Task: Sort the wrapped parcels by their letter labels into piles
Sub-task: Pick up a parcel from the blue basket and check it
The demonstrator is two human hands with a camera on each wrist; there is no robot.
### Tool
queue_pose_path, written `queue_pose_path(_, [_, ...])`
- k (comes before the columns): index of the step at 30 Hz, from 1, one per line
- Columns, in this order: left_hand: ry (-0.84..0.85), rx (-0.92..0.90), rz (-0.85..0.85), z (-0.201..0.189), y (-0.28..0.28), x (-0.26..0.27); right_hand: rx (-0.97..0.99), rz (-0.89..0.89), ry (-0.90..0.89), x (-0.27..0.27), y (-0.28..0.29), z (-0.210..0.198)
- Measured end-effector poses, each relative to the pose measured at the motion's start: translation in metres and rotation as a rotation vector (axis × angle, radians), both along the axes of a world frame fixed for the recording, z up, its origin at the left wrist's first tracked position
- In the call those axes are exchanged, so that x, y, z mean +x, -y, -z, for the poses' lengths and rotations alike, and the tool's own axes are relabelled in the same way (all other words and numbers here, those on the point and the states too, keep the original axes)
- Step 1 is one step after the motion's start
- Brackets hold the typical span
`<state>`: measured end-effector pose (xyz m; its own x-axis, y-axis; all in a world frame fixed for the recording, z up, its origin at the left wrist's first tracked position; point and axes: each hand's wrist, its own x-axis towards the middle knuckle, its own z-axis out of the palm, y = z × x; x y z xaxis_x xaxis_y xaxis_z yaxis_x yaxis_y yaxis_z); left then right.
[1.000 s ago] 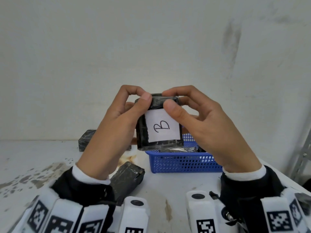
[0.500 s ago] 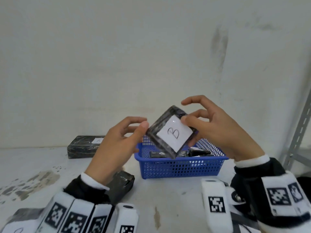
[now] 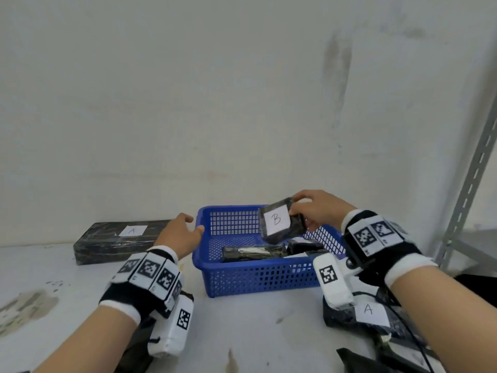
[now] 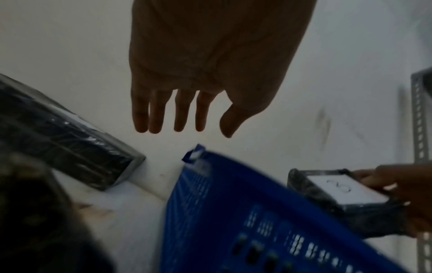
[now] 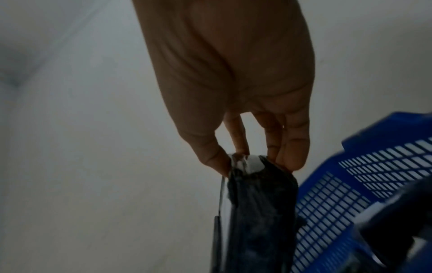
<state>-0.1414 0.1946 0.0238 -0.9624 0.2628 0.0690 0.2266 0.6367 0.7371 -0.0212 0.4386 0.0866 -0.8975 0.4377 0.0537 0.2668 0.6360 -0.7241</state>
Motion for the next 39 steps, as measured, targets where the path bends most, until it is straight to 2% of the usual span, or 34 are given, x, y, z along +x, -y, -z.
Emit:
queue_pose_path(4, [-0.009, -0.124, -0.005, 0.025, -0.013, -0.019, -0.201, -0.096, 0.21, -0.025, 0.015, 0.022])
queue_pose_path(7, [0.05, -0.168, -0.042, 0.043, -0.019, -0.028, -0.221, -0.137, 0.325, -0.043, 0.029, 0.039])
queue_pose_path(11, [0.059, -0.149, -0.103, 0.052, -0.025, -0.032, -0.206, -0.165, 0.349, -0.06, 0.04, 0.057])
queue_pose_path(17, [0.046, -0.136, -0.101, 0.056, -0.027, -0.036, -0.215, -0.276, 0.48, -0.065, 0.039, 0.052])
queue_pose_path(19, [0.044, -0.128, -0.092, 0.058, -0.027, -0.038, -0.166, -0.29, 0.483, -0.066, 0.038, 0.053])
queue_pose_path(24, [0.044, -0.13, -0.07, 0.057, -0.027, -0.037, 0.161, -0.313, 0.458, -0.074, 0.042, 0.059])
queue_pose_path(27, [0.033, -0.162, -0.056, 0.056, -0.027, -0.035, 0.269, -0.319, 0.467, -0.079, 0.045, 0.061])
queue_pose_path(32, [0.05, -0.15, -0.073, 0.055, -0.024, -0.036, 0.169, -0.356, 0.475, -0.072, 0.04, 0.051])
queue_pose_path(35, [0.069, -0.153, -0.086, 0.047, -0.021, -0.026, 0.061, -0.323, 0.387, -0.057, 0.029, 0.038])
queue_pose_path(37, [0.033, -0.159, -0.122, 0.04, -0.02, -0.015, 0.034, -0.293, 0.316, -0.04, 0.022, 0.025])
queue_pose_path(39, [-0.071, -0.192, -0.155, 0.034, -0.018, -0.004, 0.05, -0.283, 0.256, -0.018, 0.018, 0.013])
